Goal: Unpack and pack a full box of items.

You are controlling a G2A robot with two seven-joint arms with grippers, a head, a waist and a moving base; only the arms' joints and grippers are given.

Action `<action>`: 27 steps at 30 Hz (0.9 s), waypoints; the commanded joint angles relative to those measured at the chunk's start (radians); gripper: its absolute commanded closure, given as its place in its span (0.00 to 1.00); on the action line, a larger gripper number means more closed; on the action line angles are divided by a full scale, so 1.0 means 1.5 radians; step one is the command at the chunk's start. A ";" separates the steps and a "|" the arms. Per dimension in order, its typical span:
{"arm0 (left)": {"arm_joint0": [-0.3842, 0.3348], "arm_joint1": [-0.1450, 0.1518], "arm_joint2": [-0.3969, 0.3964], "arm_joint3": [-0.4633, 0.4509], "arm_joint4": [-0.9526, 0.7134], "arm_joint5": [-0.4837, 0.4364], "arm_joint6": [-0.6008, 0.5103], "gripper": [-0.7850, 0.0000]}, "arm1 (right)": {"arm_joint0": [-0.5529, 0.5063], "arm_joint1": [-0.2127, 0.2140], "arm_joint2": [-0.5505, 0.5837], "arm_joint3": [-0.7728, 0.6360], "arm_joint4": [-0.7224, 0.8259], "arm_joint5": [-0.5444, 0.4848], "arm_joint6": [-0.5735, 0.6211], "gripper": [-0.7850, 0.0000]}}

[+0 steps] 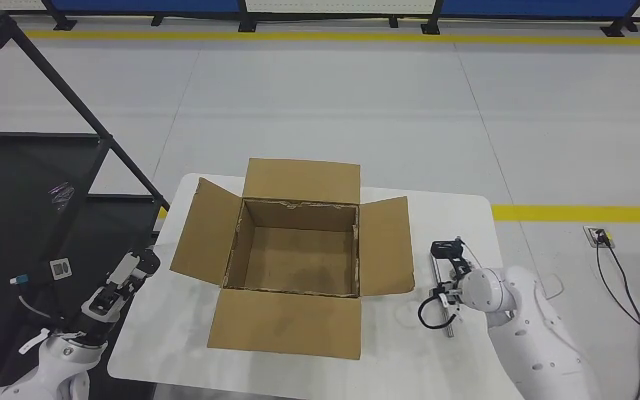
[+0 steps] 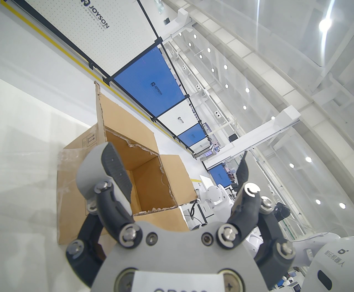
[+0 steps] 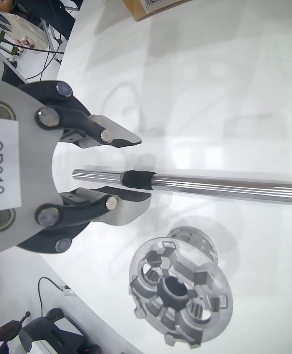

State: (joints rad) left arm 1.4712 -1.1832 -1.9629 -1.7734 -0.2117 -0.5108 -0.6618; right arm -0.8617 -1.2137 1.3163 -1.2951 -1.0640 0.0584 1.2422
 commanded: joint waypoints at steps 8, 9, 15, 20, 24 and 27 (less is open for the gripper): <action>0.000 0.000 0.000 0.000 0.000 0.000 0.000 0.00 | 0.020 -0.002 -0.020 0.029 -0.012 0.014 -0.006 0.66; 0.000 0.000 0.000 0.000 0.000 0.000 0.000 0.00 | 0.021 -0.003 -0.022 0.031 -0.013 0.015 -0.006 0.68; 0.000 0.000 0.000 0.000 0.000 0.000 0.000 0.00 | 0.031 -0.004 -0.033 0.041 -0.021 0.020 -0.005 0.76; 0.000 0.000 0.000 0.000 0.000 0.000 0.000 0.00 | 0.040 -0.006 -0.046 0.053 -0.029 0.027 -0.003 0.76; 0.000 0.000 0.000 0.000 0.000 0.000 0.000 0.00 | 0.047 -0.007 -0.053 0.061 -0.031 0.028 -0.002 0.78; 0.000 0.000 0.000 0.000 0.000 0.000 0.000 0.00 | 0.050 -0.008 -0.057 0.066 -0.032 0.031 0.001 0.82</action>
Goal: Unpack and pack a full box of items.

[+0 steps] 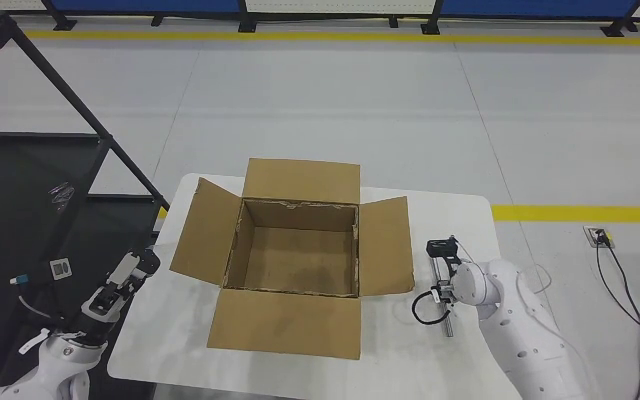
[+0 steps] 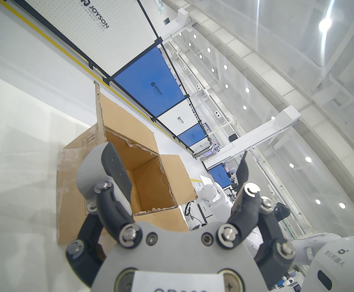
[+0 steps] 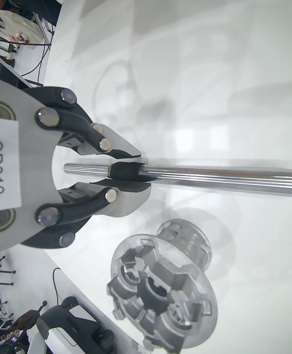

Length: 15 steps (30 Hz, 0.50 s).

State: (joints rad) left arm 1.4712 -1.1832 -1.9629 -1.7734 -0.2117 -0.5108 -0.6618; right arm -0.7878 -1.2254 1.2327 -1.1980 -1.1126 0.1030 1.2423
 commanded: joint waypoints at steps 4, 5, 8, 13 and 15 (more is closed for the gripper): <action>0.000 0.000 0.000 0.000 0.000 0.000 0.000 0.00 | 0.003 -0.001 -0.003 0.005 0.000 0.001 0.002 0.97; 0.000 0.000 0.000 0.000 0.000 0.000 0.000 0.00 | 0.004 0.000 -0.003 0.006 0.000 0.001 0.003 1.00; 0.000 0.000 0.000 0.000 0.000 0.000 0.000 0.00 | 0.001 0.001 0.006 -0.004 0.004 0.002 -0.001 1.00; 0.000 0.000 0.000 0.000 0.000 0.000 0.000 0.00 | -0.023 0.010 0.044 -0.069 0.017 -0.006 -0.008 1.00; 0.000 0.000 0.000 0.000 0.000 0.000 0.000 0.00 | -0.040 0.015 0.066 -0.113 0.014 -0.004 -0.007 1.00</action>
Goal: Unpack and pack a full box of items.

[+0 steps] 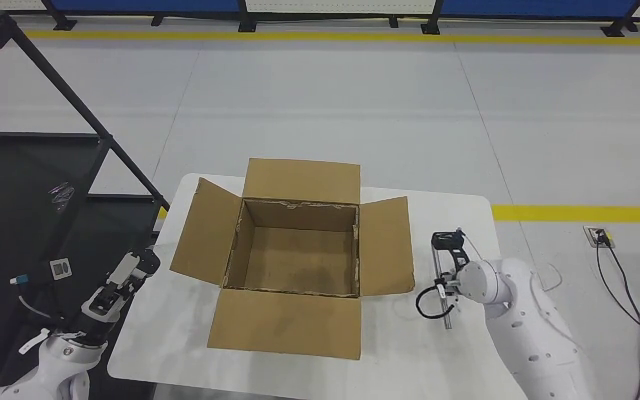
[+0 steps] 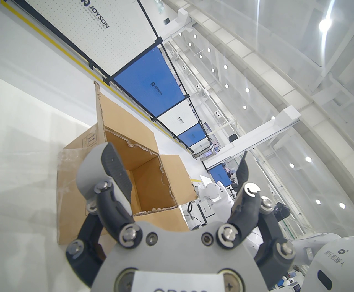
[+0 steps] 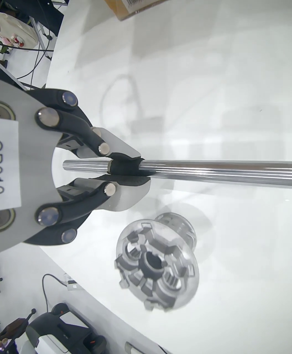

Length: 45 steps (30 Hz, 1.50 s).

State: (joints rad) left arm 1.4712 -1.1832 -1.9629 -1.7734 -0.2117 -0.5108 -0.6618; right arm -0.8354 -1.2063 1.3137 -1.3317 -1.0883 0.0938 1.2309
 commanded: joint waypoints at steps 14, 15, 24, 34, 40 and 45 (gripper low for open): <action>0.000 0.000 0.000 0.000 0.000 0.000 0.000 0.00 | -0.074 0.010 0.065 -0.336 -0.052 0.107 -0.093 1.00; 0.000 0.000 0.000 0.000 0.000 0.000 0.000 0.00 | -0.070 0.009 0.056 -0.349 -0.052 0.106 -0.101 1.00; 0.002 0.000 0.000 -0.002 0.001 0.004 0.007 0.00 | 0.010 -0.012 -0.065 -0.384 -0.040 0.098 -0.190 1.00; 0.026 0.002 -0.024 -0.004 -0.007 0.016 0.065 0.00 | 0.141 -0.053 -0.240 -0.265 0.034 0.030 -0.219 1.00; 0.029 0.004 -0.035 -0.002 -0.010 0.024 0.078 0.00 | 0.224 -0.094 -0.361 -0.113 0.084 -0.018 -0.226 1.00; 0.029 0.004 -0.035 -0.002 -0.010 0.024 0.078 0.00 | 0.276 -0.134 -0.444 0.012 0.117 -0.057 -0.253 1.00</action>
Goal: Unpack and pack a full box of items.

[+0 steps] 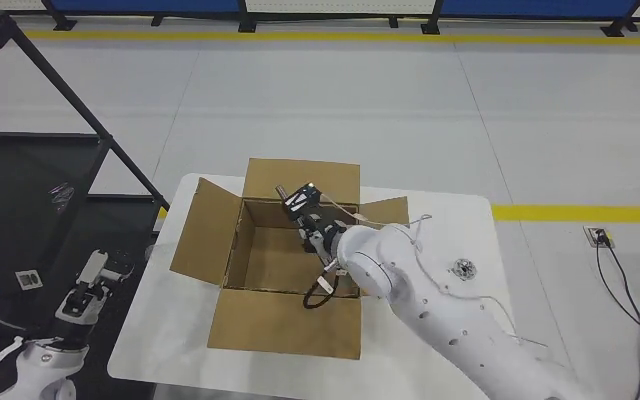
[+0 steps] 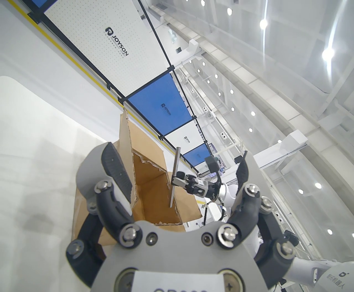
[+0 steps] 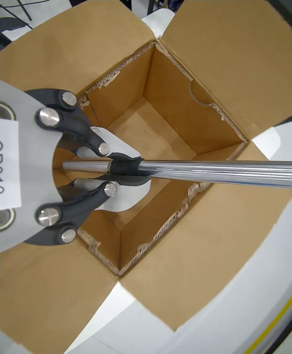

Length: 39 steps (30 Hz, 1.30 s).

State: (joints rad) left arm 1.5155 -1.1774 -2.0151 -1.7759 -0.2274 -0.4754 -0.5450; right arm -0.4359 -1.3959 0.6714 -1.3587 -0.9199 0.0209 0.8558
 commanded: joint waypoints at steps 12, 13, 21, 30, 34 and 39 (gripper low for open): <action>0.000 0.000 0.000 0.000 0.000 0.000 0.000 0.00 | 0.103 -0.124 -0.146 0.327 0.070 -0.068 -0.032 1.00; 0.000 0.000 0.000 0.000 0.000 0.000 0.000 0.00 | 0.108 -0.134 -0.152 0.348 0.075 -0.072 -0.035 1.00; 0.000 0.000 0.000 0.000 0.000 0.000 0.000 0.00 | 0.145 -0.208 -0.186 0.498 0.086 -0.080 -0.055 1.00; 0.000 0.000 0.000 0.000 0.000 0.000 0.000 0.00 | 0.165 -0.267 -0.200 0.626 0.088 -0.095 -0.053 1.00; 0.000 0.000 0.000 0.000 0.000 0.000 0.000 0.00 | 0.168 -0.287 -0.200 0.671 0.089 -0.102 -0.059 1.00; 0.000 0.000 0.000 0.000 0.000 0.000 0.000 0.00 | 0.171 -0.305 -0.198 0.711 0.089 -0.112 -0.063 1.00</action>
State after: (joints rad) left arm 1.5155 -1.1775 -2.0149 -1.7759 -0.2274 -0.4755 -0.5451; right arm -0.1804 -1.8494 0.3744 -0.3016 -0.7843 -0.1450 0.7617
